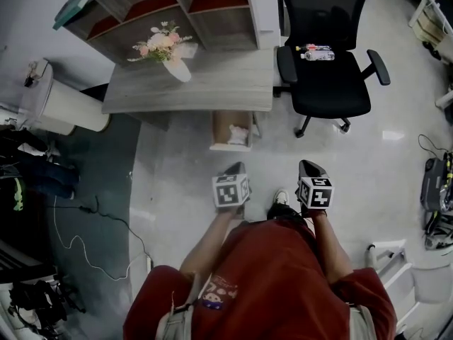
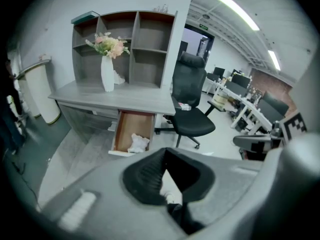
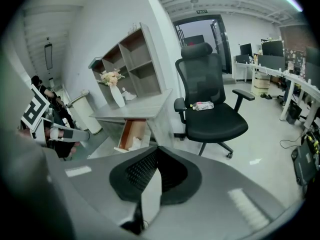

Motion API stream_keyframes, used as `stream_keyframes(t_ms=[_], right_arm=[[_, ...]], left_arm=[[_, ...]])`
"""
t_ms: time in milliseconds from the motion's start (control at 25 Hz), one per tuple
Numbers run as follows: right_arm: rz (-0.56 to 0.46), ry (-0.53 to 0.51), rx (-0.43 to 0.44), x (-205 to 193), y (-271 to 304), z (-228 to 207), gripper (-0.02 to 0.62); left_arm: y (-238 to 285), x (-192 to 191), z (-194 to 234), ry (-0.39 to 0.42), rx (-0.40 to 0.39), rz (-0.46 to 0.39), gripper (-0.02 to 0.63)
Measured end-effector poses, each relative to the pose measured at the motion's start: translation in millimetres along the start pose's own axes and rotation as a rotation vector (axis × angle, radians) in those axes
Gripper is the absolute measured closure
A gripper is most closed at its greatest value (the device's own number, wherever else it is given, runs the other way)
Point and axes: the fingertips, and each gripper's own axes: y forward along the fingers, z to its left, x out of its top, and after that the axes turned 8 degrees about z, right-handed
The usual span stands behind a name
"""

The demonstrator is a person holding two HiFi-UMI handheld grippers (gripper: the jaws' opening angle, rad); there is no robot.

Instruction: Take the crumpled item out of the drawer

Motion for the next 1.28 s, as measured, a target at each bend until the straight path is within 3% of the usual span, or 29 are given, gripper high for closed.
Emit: stream_keyframes(t_ms=[400, 840, 1280], right_arm=[[0.040, -0.059, 0.054, 23, 24, -23, 0.594], [0.074, -0.129, 0.099, 50, 59, -9, 0.594], [0.099, -0.169, 0.131, 88, 109, 29, 0.594]], left_arm=[[13, 15, -3, -0.077, 0.072, -0.007, 0.609], [27, 26, 26, -0.157, 0.105, -0.012, 0.609], [50, 62, 65, -0.149, 0.089, -0.006, 0.609]])
